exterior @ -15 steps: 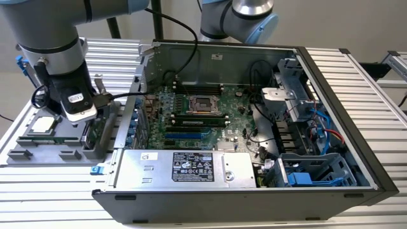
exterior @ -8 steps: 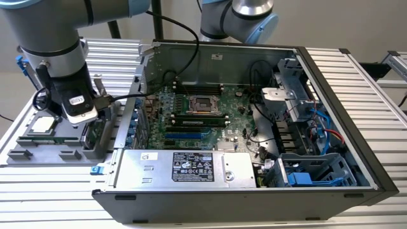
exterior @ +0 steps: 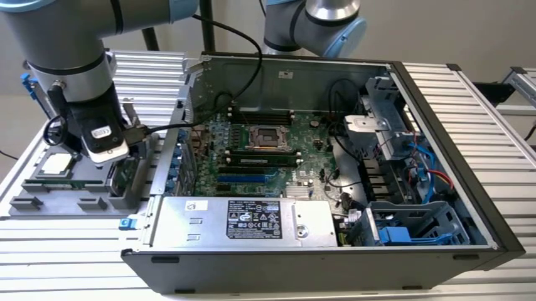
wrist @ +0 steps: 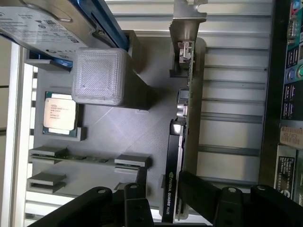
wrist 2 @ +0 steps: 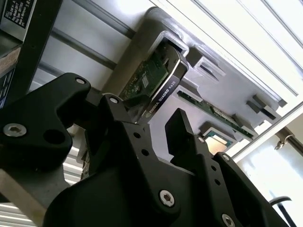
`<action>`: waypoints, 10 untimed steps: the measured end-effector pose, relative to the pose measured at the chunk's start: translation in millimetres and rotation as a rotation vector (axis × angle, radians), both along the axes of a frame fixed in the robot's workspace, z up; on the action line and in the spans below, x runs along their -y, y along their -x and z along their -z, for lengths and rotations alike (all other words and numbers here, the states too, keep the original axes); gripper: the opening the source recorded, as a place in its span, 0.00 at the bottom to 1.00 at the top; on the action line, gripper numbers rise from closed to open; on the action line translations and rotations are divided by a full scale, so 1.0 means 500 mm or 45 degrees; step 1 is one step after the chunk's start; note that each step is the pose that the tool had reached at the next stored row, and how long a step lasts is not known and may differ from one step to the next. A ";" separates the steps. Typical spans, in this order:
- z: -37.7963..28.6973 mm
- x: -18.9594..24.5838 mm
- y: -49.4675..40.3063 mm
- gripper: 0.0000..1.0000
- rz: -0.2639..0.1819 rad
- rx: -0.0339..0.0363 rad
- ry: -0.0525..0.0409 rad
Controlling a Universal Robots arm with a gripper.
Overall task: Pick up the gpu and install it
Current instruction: 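Pick up the gpu and move the gpu toward the slot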
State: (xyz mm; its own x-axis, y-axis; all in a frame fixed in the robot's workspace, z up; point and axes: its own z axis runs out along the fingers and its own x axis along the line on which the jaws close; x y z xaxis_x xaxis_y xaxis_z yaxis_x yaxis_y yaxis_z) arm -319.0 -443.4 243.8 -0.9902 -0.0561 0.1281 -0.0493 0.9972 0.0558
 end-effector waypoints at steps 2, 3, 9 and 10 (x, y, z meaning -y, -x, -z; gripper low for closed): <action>-0.004 0.0000 0.000 1.00 0.000 -0.0001 -0.001; -0.009 0.0000 0.000 1.00 0.000 -0.0002 -0.003; -0.019 0.0011 -0.002 1.00 -0.001 0.0149 -0.007; -0.019 0.0016 -0.003 1.00 -0.001 0.0224 -0.007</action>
